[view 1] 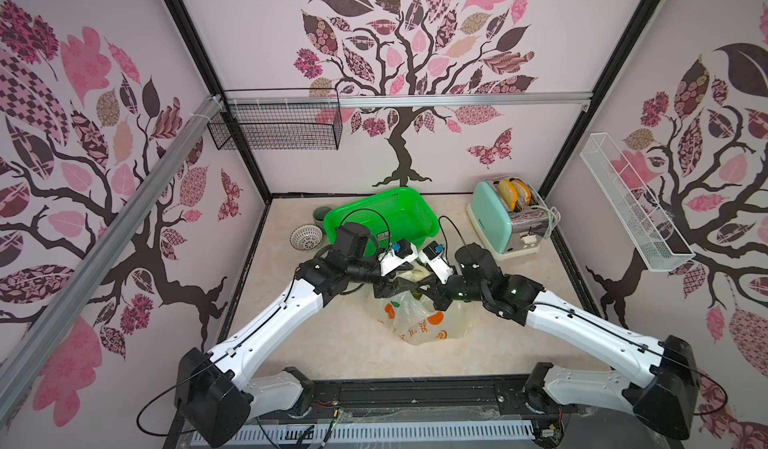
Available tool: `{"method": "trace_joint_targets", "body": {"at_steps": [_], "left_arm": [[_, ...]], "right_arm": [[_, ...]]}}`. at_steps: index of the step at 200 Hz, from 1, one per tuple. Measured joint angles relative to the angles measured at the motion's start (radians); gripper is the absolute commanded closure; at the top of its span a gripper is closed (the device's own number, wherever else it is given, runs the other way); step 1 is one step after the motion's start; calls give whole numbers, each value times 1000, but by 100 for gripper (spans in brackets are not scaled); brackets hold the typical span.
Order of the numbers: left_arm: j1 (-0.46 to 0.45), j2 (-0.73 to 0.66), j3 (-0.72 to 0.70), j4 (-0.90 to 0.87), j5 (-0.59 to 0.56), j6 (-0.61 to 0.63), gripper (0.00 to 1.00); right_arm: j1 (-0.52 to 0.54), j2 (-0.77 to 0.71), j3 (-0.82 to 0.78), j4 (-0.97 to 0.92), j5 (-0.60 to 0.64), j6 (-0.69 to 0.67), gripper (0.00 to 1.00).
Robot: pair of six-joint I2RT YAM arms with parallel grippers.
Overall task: Place the pineapple into a plastic bag & tie a knot
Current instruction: Cross the plastic bag at the center of the board.
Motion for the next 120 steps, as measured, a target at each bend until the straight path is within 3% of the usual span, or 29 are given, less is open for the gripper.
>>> {"method": "trace_joint_targets", "body": {"at_steps": [25, 47, 69, 120], "left_arm": [[0, 15, 3, 0, 0, -5, 67], [0, 16, 3, 3, 3, -2, 87], [0, 17, 3, 13, 8, -5, 100], [0, 16, 2, 29, 21, -7, 100]], "right_arm": [[0, 0, 0, 7, -9, 9, 100], [0, -3, 0, 11, -13, 11, 100], [0, -8, 0, 15, -13, 11, 100], [3, -65, 11, -60, -8, 28, 51]]}}
